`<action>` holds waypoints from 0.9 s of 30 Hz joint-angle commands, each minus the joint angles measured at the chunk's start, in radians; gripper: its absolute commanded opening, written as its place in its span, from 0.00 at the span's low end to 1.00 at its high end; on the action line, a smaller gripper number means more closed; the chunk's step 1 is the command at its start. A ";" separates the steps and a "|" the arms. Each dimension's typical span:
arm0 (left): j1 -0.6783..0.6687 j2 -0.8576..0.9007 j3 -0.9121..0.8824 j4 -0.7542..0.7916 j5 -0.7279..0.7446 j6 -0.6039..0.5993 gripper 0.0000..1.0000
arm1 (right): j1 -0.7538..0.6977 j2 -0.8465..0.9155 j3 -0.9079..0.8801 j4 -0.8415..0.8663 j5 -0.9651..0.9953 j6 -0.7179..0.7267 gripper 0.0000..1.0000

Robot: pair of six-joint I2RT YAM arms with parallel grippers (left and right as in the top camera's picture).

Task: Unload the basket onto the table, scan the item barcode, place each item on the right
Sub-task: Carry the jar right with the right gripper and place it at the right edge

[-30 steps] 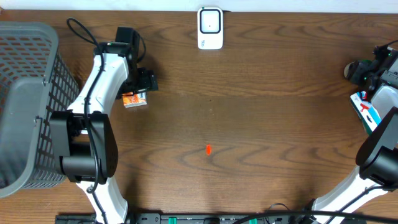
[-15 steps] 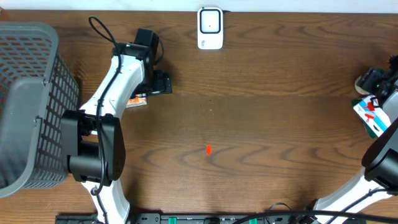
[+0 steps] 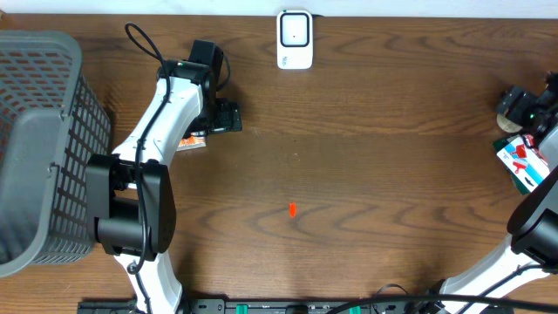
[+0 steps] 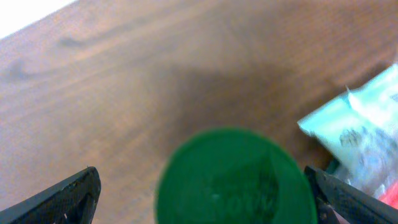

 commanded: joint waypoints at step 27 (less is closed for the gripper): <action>0.003 -0.003 -0.006 -0.031 -0.220 0.059 0.98 | 0.089 -0.313 0.313 -0.582 -0.154 0.021 0.99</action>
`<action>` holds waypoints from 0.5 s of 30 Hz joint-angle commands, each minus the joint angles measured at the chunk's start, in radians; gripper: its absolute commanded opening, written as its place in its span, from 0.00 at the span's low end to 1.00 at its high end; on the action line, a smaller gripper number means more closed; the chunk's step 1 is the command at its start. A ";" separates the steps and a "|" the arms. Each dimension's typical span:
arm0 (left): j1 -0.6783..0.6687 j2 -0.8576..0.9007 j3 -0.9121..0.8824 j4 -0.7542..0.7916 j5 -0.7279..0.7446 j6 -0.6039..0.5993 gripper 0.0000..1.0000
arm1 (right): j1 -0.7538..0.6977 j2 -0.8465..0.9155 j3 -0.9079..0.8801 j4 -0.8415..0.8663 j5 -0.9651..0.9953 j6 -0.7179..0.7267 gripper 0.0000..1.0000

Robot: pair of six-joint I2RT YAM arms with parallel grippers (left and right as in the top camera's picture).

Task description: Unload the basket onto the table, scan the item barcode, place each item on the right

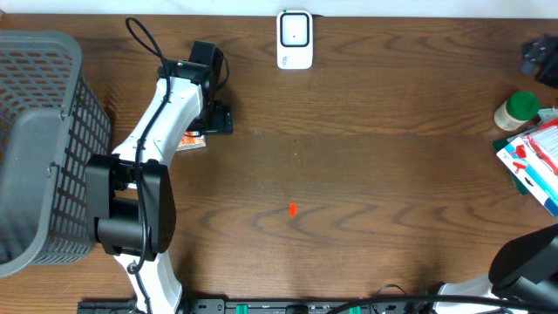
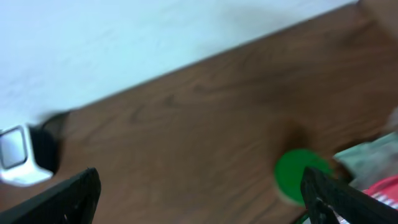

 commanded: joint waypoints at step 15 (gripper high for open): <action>0.003 -0.003 -0.101 0.174 -0.057 0.005 0.98 | 0.162 0.004 0.002 -0.129 -0.005 -0.036 0.99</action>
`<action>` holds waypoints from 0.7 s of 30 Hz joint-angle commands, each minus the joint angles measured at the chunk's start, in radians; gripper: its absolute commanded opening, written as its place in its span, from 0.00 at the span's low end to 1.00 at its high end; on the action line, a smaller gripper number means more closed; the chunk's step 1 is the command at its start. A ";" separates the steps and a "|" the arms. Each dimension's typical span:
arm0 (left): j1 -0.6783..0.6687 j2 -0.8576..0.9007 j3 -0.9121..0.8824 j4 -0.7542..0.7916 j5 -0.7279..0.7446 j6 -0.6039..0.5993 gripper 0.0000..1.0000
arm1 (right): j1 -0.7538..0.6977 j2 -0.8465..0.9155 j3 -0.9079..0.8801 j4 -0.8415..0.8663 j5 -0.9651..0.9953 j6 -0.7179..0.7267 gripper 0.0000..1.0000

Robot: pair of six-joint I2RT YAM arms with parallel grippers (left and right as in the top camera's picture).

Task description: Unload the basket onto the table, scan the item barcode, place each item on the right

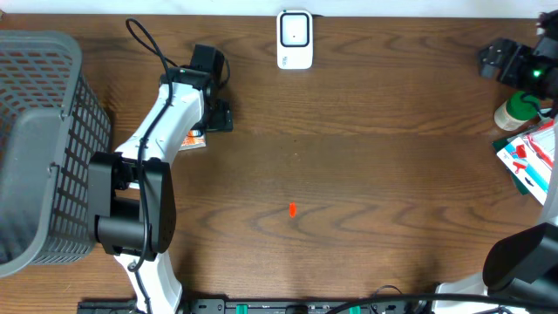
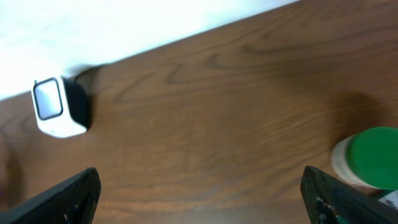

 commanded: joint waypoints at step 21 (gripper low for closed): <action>0.003 0.002 -0.167 0.129 -0.172 -0.190 0.98 | 0.058 0.004 0.001 -0.062 0.019 -0.056 0.99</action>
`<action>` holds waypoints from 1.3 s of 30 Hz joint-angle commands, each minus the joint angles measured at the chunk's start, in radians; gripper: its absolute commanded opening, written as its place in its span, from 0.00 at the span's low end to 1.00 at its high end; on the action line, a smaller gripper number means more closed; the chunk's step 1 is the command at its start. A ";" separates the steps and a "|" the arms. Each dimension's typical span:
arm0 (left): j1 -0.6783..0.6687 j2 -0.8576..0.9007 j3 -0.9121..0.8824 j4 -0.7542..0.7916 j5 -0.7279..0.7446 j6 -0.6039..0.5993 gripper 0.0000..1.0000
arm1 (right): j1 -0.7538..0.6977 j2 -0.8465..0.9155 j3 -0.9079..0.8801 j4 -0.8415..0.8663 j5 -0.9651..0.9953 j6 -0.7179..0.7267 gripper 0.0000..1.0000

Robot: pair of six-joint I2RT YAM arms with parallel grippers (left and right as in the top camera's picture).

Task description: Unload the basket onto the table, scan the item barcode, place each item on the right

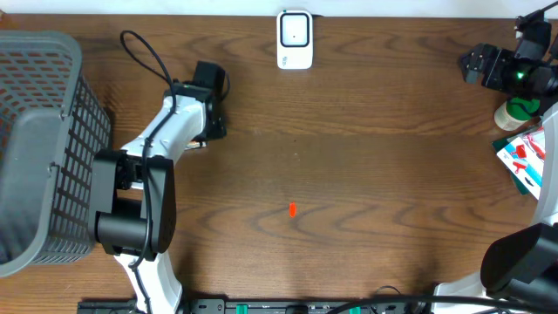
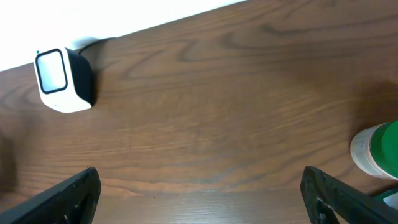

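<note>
The white barcode scanner (image 1: 295, 39) stands at the back edge of the table; in the right wrist view the scanner (image 2: 62, 81) is at upper left. My right gripper (image 1: 485, 65) hangs open and empty over bare wood at the back right, with its fingertips (image 2: 69, 198) spread wide apart. A green-capped bottle (image 1: 521, 109) stands just to its right, and the bottle (image 2: 379, 149) shows at the wrist view's right edge. My left gripper (image 1: 213, 122) is low at the back left. The small orange-and-white packet under that arm is almost fully hidden.
A grey mesh basket (image 1: 44, 148) fills the left side. Flat red-and-white packets (image 1: 527, 161) lie at the right edge beside the bottle. A small red mark (image 1: 292, 209) sits on the wood at mid-table.
My right gripper has shifted a little to the left along the back, still open, so the scanner shows more fully in its view. The left arm has shifted slightly and covers more of the packet.
My right gripper first hung open right over the green cap at the right edge. Then it was away at the far back right corner. After that it was left of the bottle, facing the scanner, and now further left. The left arm stayed over its packet.
</note>
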 commanded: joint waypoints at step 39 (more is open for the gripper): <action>0.031 0.003 -0.129 0.187 0.108 -0.025 0.79 | 0.010 0.004 0.001 -0.031 0.006 -0.027 0.99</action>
